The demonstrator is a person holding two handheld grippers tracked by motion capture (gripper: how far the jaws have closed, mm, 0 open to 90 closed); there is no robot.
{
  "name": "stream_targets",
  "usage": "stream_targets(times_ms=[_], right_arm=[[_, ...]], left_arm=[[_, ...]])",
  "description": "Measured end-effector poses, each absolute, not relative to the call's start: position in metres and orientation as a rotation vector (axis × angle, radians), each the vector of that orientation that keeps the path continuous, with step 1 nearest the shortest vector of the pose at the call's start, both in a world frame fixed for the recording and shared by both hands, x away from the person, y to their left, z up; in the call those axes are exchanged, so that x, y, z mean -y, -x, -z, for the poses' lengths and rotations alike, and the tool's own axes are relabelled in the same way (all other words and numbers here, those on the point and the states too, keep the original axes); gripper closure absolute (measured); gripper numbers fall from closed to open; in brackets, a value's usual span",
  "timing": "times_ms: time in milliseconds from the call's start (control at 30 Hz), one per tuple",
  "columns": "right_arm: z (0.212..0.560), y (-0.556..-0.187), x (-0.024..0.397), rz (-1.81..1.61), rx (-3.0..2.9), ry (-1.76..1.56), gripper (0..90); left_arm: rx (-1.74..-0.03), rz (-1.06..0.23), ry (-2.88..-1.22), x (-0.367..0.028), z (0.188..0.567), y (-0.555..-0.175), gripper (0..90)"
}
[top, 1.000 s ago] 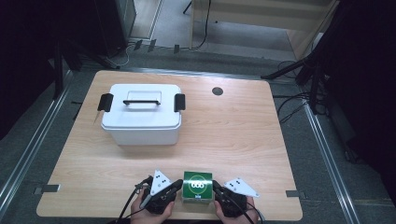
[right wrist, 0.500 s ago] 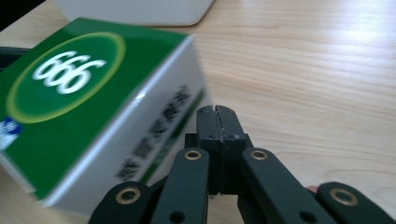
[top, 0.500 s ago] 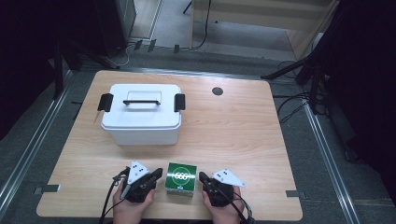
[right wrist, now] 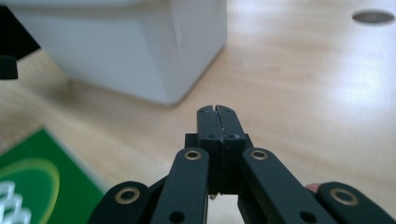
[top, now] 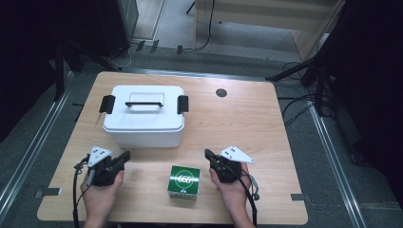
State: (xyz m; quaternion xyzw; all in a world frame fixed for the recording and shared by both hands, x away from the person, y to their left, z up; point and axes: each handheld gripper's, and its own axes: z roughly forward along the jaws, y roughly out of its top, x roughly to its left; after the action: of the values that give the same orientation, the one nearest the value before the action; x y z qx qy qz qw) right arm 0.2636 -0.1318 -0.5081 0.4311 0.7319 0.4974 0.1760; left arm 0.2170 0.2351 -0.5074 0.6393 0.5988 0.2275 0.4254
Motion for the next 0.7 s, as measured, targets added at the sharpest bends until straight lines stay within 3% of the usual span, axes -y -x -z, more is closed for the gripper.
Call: stream_targets(times_ms=[267,700], right_arm=[[0.491,-0.311,0.12,-1.379,-2.065,-1.202,90.0],[0.485,-0.359,0.084,-1.349,-2.166,-1.18,90.0]], left_arm=[[-1.63,-0.639,-1.495,-0.292,0.503,-0.233,90.0],[-1.708,-0.668,-1.448,-0.32,0.493,-0.275,90.0]])
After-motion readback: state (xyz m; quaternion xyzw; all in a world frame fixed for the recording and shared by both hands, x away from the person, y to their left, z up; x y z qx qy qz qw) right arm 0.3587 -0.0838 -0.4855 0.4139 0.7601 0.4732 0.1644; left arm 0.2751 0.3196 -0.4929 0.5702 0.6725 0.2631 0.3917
